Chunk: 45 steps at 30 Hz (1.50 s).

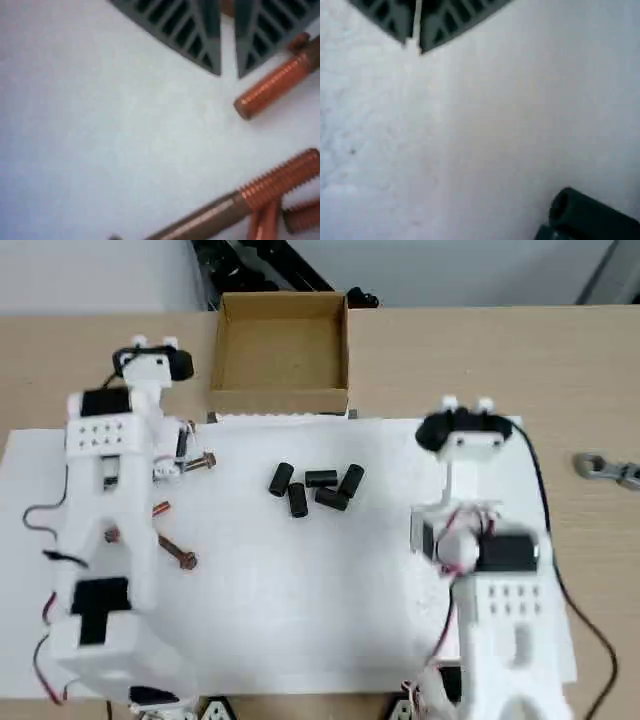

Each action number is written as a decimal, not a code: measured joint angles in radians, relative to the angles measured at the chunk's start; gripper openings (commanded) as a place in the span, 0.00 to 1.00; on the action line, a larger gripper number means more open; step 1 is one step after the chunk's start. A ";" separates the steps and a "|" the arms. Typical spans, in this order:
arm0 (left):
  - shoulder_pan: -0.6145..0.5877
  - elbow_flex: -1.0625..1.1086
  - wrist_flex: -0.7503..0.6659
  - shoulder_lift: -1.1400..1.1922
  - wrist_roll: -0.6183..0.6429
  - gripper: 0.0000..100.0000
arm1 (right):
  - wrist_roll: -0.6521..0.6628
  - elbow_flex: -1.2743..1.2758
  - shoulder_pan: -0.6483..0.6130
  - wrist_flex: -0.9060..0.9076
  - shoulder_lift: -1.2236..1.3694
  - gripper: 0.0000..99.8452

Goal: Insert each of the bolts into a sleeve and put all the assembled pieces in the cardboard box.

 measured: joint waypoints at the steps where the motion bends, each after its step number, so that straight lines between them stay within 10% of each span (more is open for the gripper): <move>1: 0.000 -0.058 0.023 0.037 0.000 0.05 | -0.002 -0.058 -0.006 0.026 0.063 0.01; 16: 0.000 -0.628 0.153 0.516 0.000 0.09 | 0.068 -0.798 -0.086 0.282 0.827 0.01; 45: -0.028 -1.321 0.181 1.083 -0.032 0.09 | 0.068 -0.822 -0.124 0.282 0.934 0.01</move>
